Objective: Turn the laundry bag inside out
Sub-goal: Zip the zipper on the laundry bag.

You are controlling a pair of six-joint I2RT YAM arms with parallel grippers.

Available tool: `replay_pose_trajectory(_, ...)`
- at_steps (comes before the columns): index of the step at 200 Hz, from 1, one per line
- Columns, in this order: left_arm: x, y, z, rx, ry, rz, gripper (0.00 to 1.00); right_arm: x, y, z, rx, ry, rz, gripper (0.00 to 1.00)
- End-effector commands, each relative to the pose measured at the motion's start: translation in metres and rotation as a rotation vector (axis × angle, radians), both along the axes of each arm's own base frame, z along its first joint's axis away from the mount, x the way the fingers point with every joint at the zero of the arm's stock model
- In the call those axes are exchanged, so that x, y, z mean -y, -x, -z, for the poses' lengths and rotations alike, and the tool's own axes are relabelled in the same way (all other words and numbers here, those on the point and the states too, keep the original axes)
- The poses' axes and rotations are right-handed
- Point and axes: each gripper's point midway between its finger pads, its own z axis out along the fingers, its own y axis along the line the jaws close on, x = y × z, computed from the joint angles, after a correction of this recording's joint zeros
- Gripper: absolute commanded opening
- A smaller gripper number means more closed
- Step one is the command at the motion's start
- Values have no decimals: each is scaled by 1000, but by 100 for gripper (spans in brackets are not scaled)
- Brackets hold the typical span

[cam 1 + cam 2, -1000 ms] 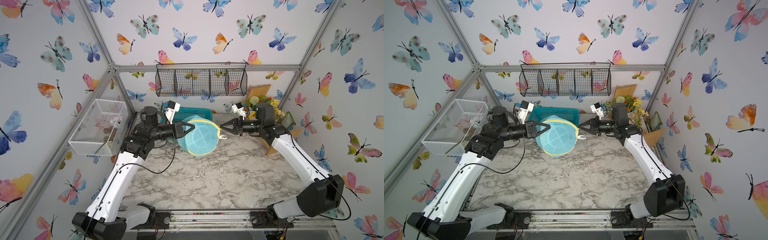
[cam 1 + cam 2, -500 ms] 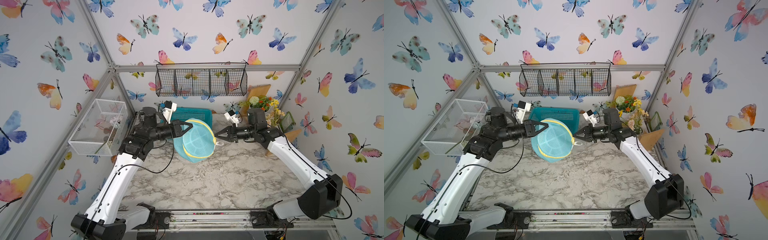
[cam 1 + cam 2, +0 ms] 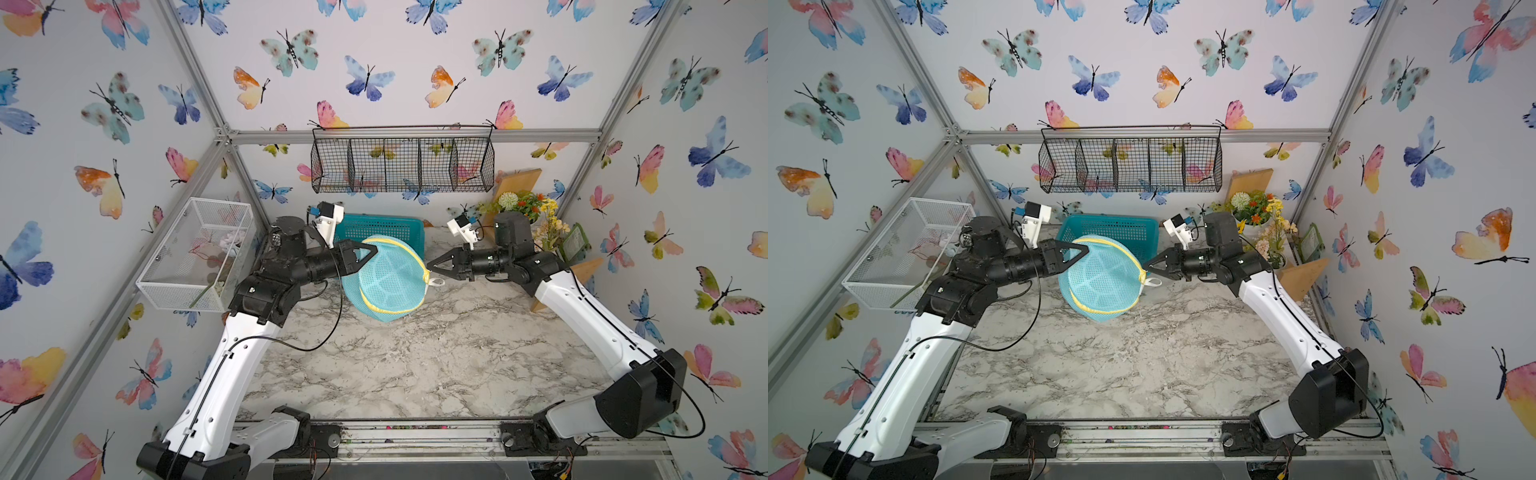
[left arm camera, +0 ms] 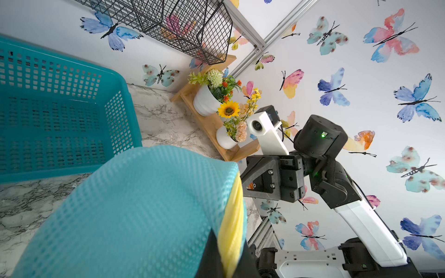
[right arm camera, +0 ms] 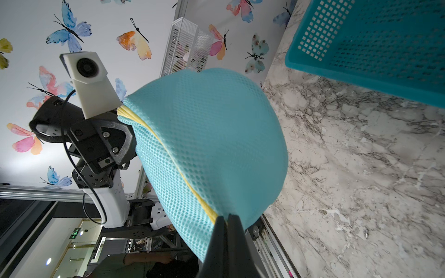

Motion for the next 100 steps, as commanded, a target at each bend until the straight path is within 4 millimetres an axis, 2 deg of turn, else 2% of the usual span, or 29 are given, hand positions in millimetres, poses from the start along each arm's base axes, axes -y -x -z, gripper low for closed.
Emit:
replay_pose_trajectory(1,-62,-38,-77,301,49,-375,0,9,35,27,-185,73,-71,1)
replay_pose_trajectory(22,-59,-41,-73,291,50,-360,0,8,43,22,-178,73,-99,1)
replay_pose_trajectory(39,-42,-39,-65,262,54,-253,0,5,34,6,-126,51,-83,1)
replay_pose_trajectory(47,-28,-33,-58,235,68,-157,6,3,28,-5,-99,33,-75,1)
replay_pose_trajectory(55,-15,-28,-48,193,82,-72,19,-1,22,-16,-71,14,-71,1)
replay_pose_trajectory(62,-3,-19,-39,153,101,19,40,-3,17,-26,-51,-4,-71,1)
replay_pose_trajectory(66,4,-14,-35,132,116,74,48,-5,14,-31,-40,-12,-70,2)
replay_pose_trajectory(67,6,-12,-34,129,121,90,52,-5,13,-32,-38,-13,-69,1)
replay_pose_trajectory(71,13,-7,-29,109,128,131,76,-7,11,-38,-26,-22,-70,1)
replay_pose_trajectory(75,18,-3,-24,96,125,156,85,-8,9,-41,-20,-27,-73,1)
replay_pose_trajectory(83,24,4,-14,78,110,182,94,-10,5,-49,-8,-38,-79,1)
replay_pose_trajectory(92,28,10,-9,79,94,202,99,-13,3,-57,6,-49,-86,1)
replay_pose_trajectory(100,27,11,-7,82,77,194,99,-14,0,-61,14,-54,-88,1)
